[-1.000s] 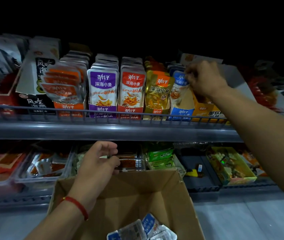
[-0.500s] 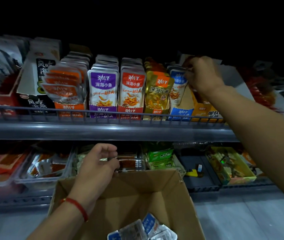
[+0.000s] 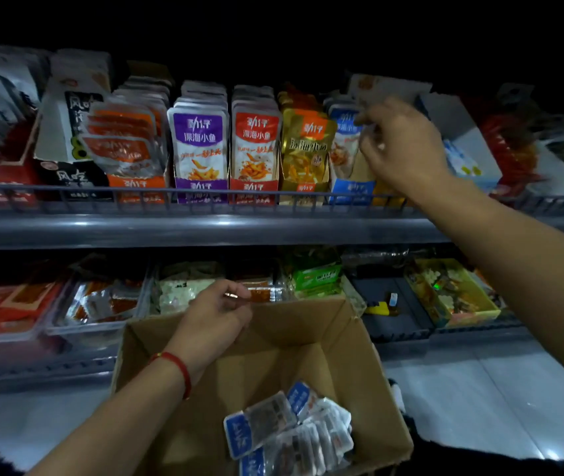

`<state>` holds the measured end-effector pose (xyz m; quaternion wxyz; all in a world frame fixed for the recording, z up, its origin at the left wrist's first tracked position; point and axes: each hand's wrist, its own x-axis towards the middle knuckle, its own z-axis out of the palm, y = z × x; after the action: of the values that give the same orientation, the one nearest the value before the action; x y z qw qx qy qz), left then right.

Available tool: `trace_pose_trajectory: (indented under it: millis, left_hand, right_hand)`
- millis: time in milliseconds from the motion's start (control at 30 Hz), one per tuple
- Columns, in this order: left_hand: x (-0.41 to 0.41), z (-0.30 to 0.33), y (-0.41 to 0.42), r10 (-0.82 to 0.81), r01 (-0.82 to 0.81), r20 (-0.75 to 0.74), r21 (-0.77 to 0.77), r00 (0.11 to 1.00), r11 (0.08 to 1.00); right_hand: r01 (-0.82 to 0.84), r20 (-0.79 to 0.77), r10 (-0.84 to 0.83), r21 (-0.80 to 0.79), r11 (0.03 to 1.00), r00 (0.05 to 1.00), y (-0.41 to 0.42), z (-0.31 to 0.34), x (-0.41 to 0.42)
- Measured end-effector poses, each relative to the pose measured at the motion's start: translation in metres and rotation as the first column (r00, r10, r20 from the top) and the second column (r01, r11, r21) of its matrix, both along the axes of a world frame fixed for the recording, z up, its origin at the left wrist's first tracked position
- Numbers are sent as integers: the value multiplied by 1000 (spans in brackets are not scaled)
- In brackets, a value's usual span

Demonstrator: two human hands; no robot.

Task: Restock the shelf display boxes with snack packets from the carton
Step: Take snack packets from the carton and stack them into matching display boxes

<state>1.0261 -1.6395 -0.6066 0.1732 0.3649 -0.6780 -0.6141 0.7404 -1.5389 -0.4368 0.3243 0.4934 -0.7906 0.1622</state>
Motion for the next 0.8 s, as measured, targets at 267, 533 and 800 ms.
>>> trace_pose_trajectory:
  millis: [267, 533, 800]
  left_hand:
    - [-8, -80, 34, -475, 692, 627, -147, 617, 707]
    - [18, -169, 30, -351, 964, 899, -229, 261, 132]
    - [10, -169, 34, -388, 933, 868, -197, 309, 302]
  right_hand:
    - [-227, 288, 159, 218, 949, 944, 84, -105, 80]
    - [-409, 487, 203, 365, 837, 849, 93, -137, 99]
    - [-437, 518, 170, 452, 778, 838, 94, -151, 101]
